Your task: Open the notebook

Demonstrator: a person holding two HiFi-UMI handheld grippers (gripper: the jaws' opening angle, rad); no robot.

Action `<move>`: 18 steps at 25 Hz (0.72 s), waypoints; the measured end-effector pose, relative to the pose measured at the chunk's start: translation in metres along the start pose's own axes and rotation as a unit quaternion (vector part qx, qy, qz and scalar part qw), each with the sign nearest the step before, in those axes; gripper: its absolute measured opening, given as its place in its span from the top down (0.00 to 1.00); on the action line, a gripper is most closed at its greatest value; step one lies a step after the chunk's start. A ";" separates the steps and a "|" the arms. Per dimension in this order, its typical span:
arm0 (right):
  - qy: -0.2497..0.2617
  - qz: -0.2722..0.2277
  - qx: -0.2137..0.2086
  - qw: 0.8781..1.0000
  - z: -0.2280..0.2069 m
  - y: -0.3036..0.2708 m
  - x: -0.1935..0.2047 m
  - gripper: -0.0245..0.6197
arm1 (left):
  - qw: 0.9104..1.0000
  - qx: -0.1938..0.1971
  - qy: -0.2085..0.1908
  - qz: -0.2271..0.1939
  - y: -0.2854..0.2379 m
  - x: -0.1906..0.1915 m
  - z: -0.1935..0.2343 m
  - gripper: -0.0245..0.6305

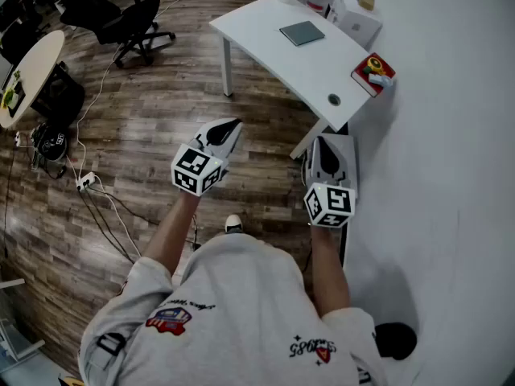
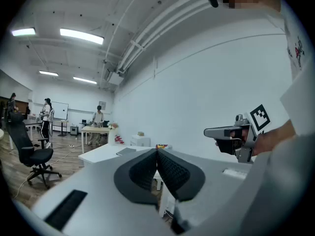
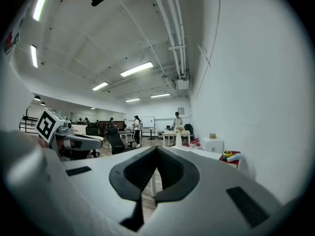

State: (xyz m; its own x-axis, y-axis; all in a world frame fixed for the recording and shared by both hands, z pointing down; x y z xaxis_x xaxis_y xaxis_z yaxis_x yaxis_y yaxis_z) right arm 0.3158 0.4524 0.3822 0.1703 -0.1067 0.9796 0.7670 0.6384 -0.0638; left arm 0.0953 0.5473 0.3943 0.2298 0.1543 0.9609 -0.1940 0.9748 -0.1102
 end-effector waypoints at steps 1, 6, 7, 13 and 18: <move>-0.004 -0.002 -0.004 1.000 0.002 0.000 0.002 0.98 | 1.000 -0.001 -0.004 -0.004 0.000 0.000 0.001 0.96; -0.017 -0.017 -0.008 1.000 0.005 -0.003 0.004 0.98 | 1.000 -0.015 -0.014 -0.023 0.003 0.001 0.008 0.89; -0.017 -0.017 -0.008 1.000 0.006 -0.003 0.005 0.97 | 0.999 -0.020 -0.011 -0.027 0.003 0.001 0.011 0.81; -0.016 0.000 -0.006 1.000 0.008 -0.012 0.011 0.96 | 0.998 -0.031 0.012 -0.046 0.004 0.001 0.026 0.45; -0.020 0.003 -0.004 1.000 0.008 -0.026 0.010 0.96 | 0.999 -0.018 0.022 -0.044 -0.001 0.002 0.037 0.43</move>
State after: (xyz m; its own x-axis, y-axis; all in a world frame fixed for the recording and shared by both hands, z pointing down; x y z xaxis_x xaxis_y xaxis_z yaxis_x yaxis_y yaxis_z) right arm 0.2925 0.4410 0.3952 0.1489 -0.0720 0.9862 0.7713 0.6326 -0.0703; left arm 0.0605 0.5404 0.4059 0.2866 0.0734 0.9552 -0.1364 0.9900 -0.0351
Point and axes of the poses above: the fingertips, and each gripper's own axes: y backward along the fingers, z to its left, x out of its underside, the point moved 5 cm from there along y, backward along the fingers, and after that the axes turned 12 degrees about y, right-handed, at the moved point
